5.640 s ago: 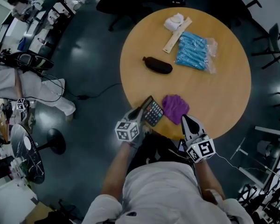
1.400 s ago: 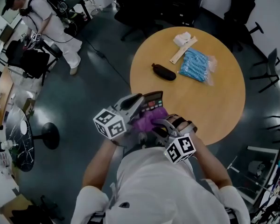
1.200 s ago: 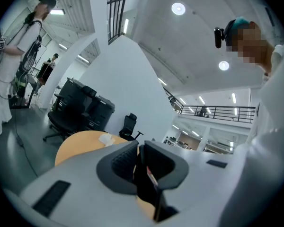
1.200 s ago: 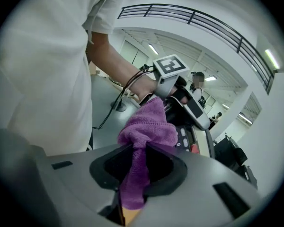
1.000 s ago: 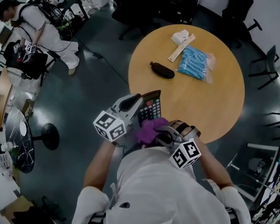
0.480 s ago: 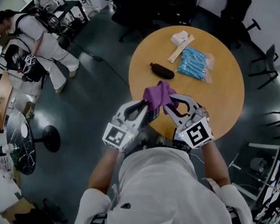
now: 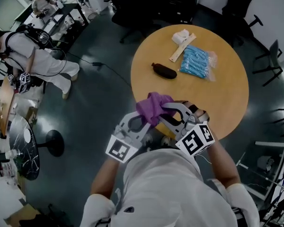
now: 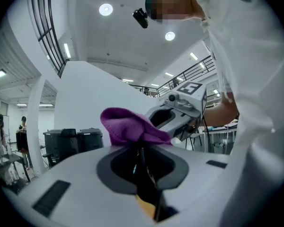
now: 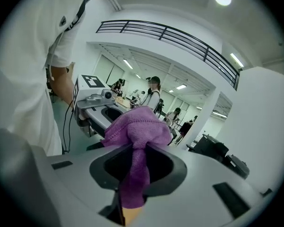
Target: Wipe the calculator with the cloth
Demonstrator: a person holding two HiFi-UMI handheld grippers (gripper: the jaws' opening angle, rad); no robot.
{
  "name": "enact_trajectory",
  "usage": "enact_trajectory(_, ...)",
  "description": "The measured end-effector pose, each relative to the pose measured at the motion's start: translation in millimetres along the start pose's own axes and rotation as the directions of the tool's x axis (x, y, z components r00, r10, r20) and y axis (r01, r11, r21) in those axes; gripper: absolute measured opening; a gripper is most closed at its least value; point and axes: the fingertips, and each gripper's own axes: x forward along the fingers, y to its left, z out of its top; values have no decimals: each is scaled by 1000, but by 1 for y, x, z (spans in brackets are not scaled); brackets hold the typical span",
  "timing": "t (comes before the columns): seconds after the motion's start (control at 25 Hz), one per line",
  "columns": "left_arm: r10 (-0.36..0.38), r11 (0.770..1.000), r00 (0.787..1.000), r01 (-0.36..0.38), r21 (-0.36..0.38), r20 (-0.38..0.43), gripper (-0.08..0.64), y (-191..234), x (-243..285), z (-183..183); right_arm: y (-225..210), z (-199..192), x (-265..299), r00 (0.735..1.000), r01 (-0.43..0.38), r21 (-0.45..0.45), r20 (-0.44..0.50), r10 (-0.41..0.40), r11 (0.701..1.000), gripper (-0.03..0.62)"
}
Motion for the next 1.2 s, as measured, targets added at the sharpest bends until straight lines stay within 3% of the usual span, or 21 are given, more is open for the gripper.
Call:
enact_trajectory(0.32, -40, 997, 999, 40, 60, 6, 51, -8, -8, 7, -5, -14, -13, 1000, 0, 87, 5, -1, 996, 81)
enact_trajectory(0.52, -37, 997, 998, 40, -60, 54, 51, 0, -27, 19, -23, -14, -30, 995, -2, 214, 101, -20, 977, 81)
enact_trajectory(0.76, -52, 997, 981, 61, -43, 189, 51, 14, -39, 60, -45, -6, -52, 960, -81, 439, 276, -48, 895, 81)
enact_trajectory(0.92, -48, 994, 960, 73, -82, 274, 51, 24, -46, 84, -47, -4, -57, 927, -163, 539, 369, -58, 826, 81)
enact_trajectory(1.04, -39, 991, 949, 77, -108, 313, 51, 31, -49, 94, -41, -6, -55, 914, -206, 585, 402, -60, 785, 81)
enact_trajectory(1.2, -35, 993, 949, 68, -94, 315, 51, 31, -46, 96, -24, -18, -47, 916, -240, 621, 399, -38, 746, 81)
